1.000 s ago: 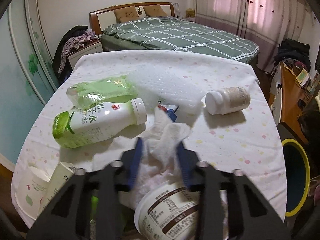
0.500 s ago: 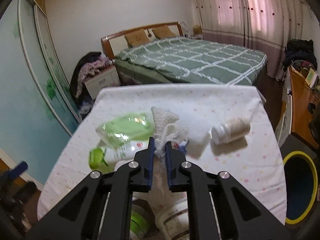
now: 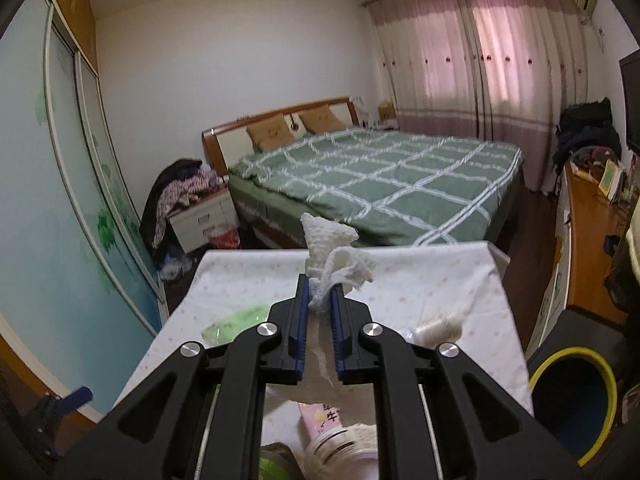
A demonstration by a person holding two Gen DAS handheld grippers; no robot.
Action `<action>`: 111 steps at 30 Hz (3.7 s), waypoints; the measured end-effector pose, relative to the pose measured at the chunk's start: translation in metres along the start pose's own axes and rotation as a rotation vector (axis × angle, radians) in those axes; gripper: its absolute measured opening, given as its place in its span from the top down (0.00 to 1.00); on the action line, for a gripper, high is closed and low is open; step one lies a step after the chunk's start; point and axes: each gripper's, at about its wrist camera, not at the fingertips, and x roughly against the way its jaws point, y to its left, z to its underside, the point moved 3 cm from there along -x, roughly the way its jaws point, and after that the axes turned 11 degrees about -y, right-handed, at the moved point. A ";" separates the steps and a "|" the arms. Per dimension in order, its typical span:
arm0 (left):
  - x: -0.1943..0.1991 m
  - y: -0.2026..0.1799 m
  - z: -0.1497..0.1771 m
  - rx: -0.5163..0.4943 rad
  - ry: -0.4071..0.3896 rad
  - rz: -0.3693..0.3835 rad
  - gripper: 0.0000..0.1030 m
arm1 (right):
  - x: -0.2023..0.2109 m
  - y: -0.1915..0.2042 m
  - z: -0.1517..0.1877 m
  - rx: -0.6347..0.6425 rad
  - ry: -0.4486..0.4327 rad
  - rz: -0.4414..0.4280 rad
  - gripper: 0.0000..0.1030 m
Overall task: Collect trash
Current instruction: 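Carry the tissue over the yellow-rimmed bin and open the right tool, then grasp the white round tub with the left tool, then carry the tub over the bin and open the left tool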
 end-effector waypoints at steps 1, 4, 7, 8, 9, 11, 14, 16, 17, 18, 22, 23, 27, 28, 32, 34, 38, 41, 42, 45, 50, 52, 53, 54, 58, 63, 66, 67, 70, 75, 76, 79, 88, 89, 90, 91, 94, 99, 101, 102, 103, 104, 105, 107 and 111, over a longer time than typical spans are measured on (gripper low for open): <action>0.000 -0.002 0.000 -0.003 0.001 0.004 0.04 | 0.004 -0.002 -0.002 -0.001 -0.009 0.004 0.90; -0.001 -0.011 0.001 -0.016 0.006 0.018 0.04 | 0.015 -0.017 -0.003 -0.015 -0.026 0.029 0.90; -0.003 -0.021 0.002 -0.030 0.013 0.034 0.04 | 0.023 -0.039 0.002 -0.042 -0.024 0.064 0.90; -0.004 -0.026 0.002 -0.037 0.017 0.043 0.04 | 0.025 -0.048 0.007 -0.054 -0.020 0.081 0.90; -0.004 -0.029 0.003 -0.040 0.018 0.047 0.04 | 0.027 -0.055 0.010 -0.063 -0.017 0.092 0.90; -0.006 -0.039 0.004 -0.052 0.023 0.064 0.04 | 0.031 -0.076 0.019 -0.093 -0.007 0.126 0.90; -0.008 -0.054 0.006 -0.073 0.032 0.089 0.04 | 0.039 -0.110 0.033 -0.137 0.007 0.192 0.90; -0.009 -0.065 0.008 -0.088 0.037 0.110 0.04 | 0.045 -0.136 0.043 -0.166 0.017 0.246 0.89; -0.012 -0.075 0.009 -0.101 0.042 0.126 0.04 | 0.048 -0.147 0.046 -0.176 0.020 0.270 0.89; -0.013 -0.081 0.009 -0.108 0.045 0.135 0.04 | 0.051 -0.158 0.050 -0.182 0.021 0.296 0.88; -0.022 -0.114 0.013 -0.144 0.065 0.196 0.04 | 0.065 -0.203 0.064 -0.198 0.028 0.412 0.88; -0.025 -0.124 0.015 -0.155 0.075 0.213 0.04 | 0.068 -0.214 0.068 -0.204 0.030 0.439 0.88; -0.040 -0.161 0.023 -0.199 0.110 0.254 0.04 | 0.076 -0.257 0.085 -0.240 0.050 0.524 0.88; -0.044 -0.169 0.025 -0.208 0.119 0.261 0.04 | 0.076 -0.270 0.090 -0.252 0.060 0.545 0.88; -0.063 -0.196 0.035 -0.241 0.159 0.277 0.04 | 0.073 -0.301 0.106 -0.279 0.105 0.592 0.83; -0.072 -0.205 0.038 -0.254 0.171 0.271 0.04 | 0.071 -0.313 0.113 -0.286 0.124 0.606 0.70; -0.089 -0.215 0.043 -0.269 0.191 0.248 0.04 | 0.072 -0.326 0.122 -0.299 0.128 0.613 0.65; -0.098 -0.216 0.046 -0.279 0.200 0.224 0.04 | 0.075 -0.328 0.125 -0.303 0.125 0.600 0.62; -0.101 -0.217 0.048 -0.284 0.204 0.218 0.04 | 0.075 -0.328 0.125 -0.304 0.125 0.596 0.62; -0.110 -0.220 0.052 -0.303 0.207 0.206 0.04 | 0.076 -0.331 0.126 -0.311 0.123 0.587 0.62; -0.122 -0.226 0.057 -0.327 0.214 0.187 0.04 | 0.075 -0.332 0.130 -0.319 0.130 0.572 0.61; -0.125 -0.226 0.058 -0.332 0.214 0.176 0.06 | 0.075 -0.332 0.132 -0.319 0.133 0.569 0.61; -0.128 -0.226 0.059 -0.335 0.213 0.166 0.07 | 0.075 -0.332 0.133 -0.320 0.135 0.567 0.61; -0.131 -0.226 0.059 -0.338 0.211 0.159 0.08 | 0.075 -0.332 0.134 -0.321 0.136 0.565 0.61; -0.138 -0.227 0.058 -0.356 0.200 0.126 0.19 | 0.077 -0.333 0.137 -0.326 0.136 0.557 0.61; -0.140 -0.229 0.058 -0.372 0.188 0.112 0.23 | 0.083 -0.331 0.141 -0.340 0.129 0.545 0.59; -0.138 -0.232 0.056 -0.361 0.189 0.125 0.23 | 0.088 -0.332 0.146 -0.354 0.128 0.540 0.58; -0.136 -0.233 0.055 -0.358 0.188 0.130 0.23 | 0.090 -0.332 0.148 -0.357 0.128 0.539 0.58; -0.129 -0.239 0.049 -0.358 0.170 0.149 0.23 | 0.097 -0.334 0.152 -0.368 0.126 0.536 0.58; -0.116 -0.261 0.036 -0.371 0.136 0.193 0.23 | 0.109 -0.338 0.154 -0.379 0.113 0.540 0.58; -0.115 -0.265 0.035 -0.372 0.134 0.200 0.23 | 0.112 -0.339 0.154 -0.383 0.111 0.540 0.58; -0.114 -0.279 0.030 -0.364 0.137 0.234 0.23 | 0.119 -0.343 0.155 -0.391 0.107 0.541 0.58; -0.120 -0.355 0.028 -0.404 0.137 0.359 0.23 | 0.152 -0.353 0.168 -0.396 0.117 0.578 0.58; -0.121 -0.363 0.029 -0.409 0.140 0.371 0.23 | 0.157 -0.355 0.171 -0.400 0.119 0.586 0.58; -0.123 -0.374 0.031 -0.413 0.148 0.389 0.23 | 0.161 -0.356 0.173 -0.404 0.121 0.593 0.58; -0.125 -0.383 0.033 -0.416 0.154 0.404 0.23 | 0.165 -0.357 0.176 -0.408 0.123 0.597 0.58; -0.131 -0.415 0.041 -0.440 0.169 0.446 0.23 | 0.175 -0.360 0.183 -0.421 0.131 0.608 0.57; -0.139 -0.450 0.056 -0.462 0.186 0.487 0.23 | 0.185 -0.361 0.192 -0.436 0.141 0.615 0.57; -0.146 -0.459 0.060 -0.461 0.193 0.490 0.23 | 0.189 -0.360 0.192 -0.436 0.137 0.617 0.57; -0.150 -0.462 0.061 -0.454 0.202 0.495 0.23 | 0.191 -0.359 0.191 -0.434 0.133 0.619 0.55; -0.153 -0.465 0.062 -0.450 0.211 0.501 0.23 | 0.191 -0.358 0.191 -0.433 0.130 0.621 0.54; -0.157 -0.469 0.063 -0.451 0.222 0.508 0.23 | 0.193 -0.357 0.190 -0.433 0.126 0.623 0.53; -0.161 -0.471 0.064 -0.450 0.226 0.505 0.22 | 0.194 -0.356 0.190 -0.432 0.124 0.625 0.53; -0.164 -0.472 0.061 -0.430 0.228 0.496 0.17 | 0.197 -0.353 0.189 -0.430 0.119 0.629 0.52; -0.152 -0.452 0.048 -0.388 0.216 0.501 0.15 | 0.198 -0.345 0.185 -0.417 0.119 0.628 0.51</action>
